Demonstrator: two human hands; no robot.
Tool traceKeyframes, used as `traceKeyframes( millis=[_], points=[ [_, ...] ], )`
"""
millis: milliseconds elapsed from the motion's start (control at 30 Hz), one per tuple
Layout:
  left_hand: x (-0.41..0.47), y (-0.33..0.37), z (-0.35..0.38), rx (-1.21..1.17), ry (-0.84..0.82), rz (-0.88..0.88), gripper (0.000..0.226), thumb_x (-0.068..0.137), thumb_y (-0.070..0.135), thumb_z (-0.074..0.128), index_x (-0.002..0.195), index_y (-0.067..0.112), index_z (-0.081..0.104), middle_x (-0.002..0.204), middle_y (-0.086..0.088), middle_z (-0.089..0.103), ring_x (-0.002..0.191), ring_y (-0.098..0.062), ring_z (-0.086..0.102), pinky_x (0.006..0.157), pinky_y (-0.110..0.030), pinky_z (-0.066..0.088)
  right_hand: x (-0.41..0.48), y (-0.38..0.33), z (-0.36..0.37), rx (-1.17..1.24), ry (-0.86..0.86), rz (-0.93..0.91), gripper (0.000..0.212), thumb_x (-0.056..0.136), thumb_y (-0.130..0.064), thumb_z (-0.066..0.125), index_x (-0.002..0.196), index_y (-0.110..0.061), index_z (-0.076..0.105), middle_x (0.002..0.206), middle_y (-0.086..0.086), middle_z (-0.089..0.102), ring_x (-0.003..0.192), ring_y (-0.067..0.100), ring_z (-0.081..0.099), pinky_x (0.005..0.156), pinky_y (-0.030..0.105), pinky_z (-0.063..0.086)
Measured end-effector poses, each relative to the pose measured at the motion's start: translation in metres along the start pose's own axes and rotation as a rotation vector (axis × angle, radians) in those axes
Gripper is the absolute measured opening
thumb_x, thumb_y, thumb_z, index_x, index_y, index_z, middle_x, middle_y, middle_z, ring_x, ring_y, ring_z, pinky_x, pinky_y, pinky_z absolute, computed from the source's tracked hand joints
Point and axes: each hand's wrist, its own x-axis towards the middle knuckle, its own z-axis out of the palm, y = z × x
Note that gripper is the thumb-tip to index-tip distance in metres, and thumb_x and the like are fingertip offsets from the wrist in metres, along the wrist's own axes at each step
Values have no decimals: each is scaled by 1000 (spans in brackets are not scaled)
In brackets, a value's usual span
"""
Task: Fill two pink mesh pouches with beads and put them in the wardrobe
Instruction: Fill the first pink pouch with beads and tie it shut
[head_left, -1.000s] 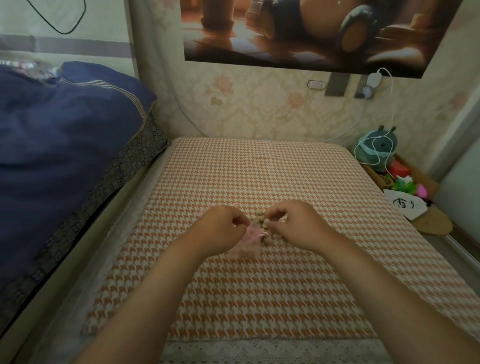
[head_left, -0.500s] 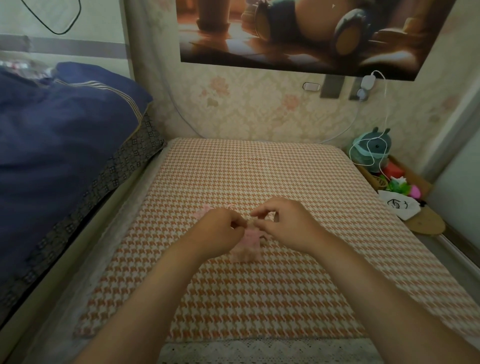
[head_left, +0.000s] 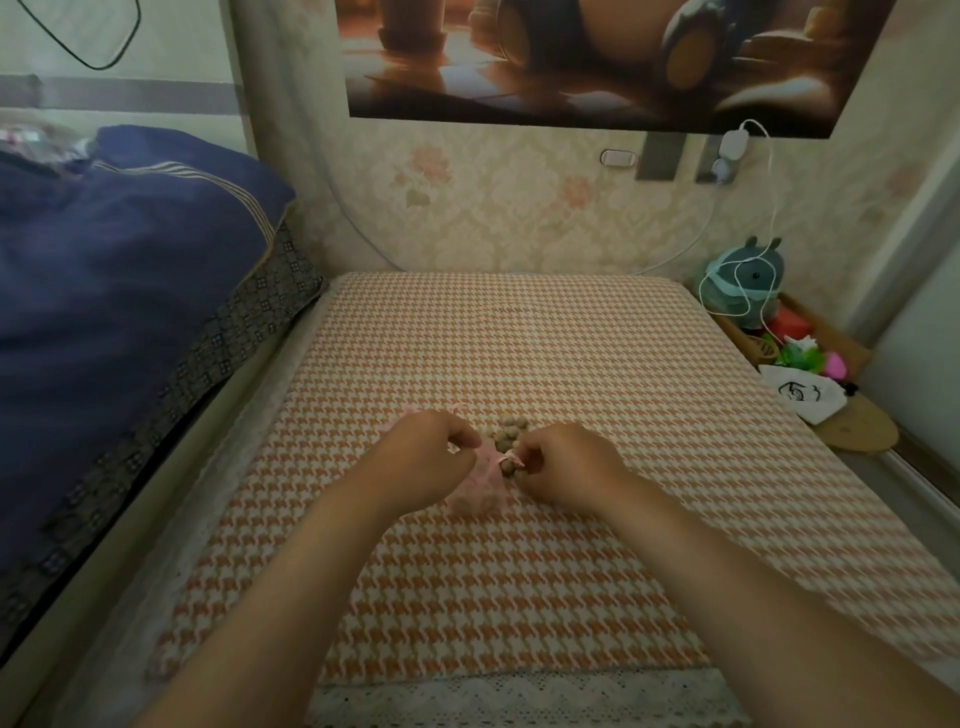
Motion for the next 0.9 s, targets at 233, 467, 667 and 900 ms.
traceKeyframes(
  millis=[233,467,667,900],
  points=[
    [-1,-1,-1,-6,-4,5,27,94,26,58,119,24,69,122,11,65,89,-1,58,77,-17,44,2,-5,-11,4,28,18,10,92,-38,69,97,-31,75,96,-12,71,90,13,66,71,30,52],
    [-3,8,-1,-51,-15,52,26,95,26,59,118,22,69,116,9,67,92,-3,57,74,-14,40,-21,-21,-46,436,210,-80,7,87,-33,79,94,-32,75,91,-18,72,68,-13,61,66,15,45],
    [-6,11,1,-74,-56,72,27,96,28,58,120,20,69,112,5,70,90,-5,60,73,-16,43,-25,-35,-39,192,143,-175,14,90,-48,72,100,-39,76,95,-22,71,72,-12,57,63,14,39],
    [-4,4,-2,-66,-47,55,28,95,26,58,121,22,69,115,8,68,90,-1,57,74,-14,41,-17,-33,-36,174,137,-178,12,95,-45,65,99,-40,76,101,-18,62,92,1,58,78,31,52]
  ],
)
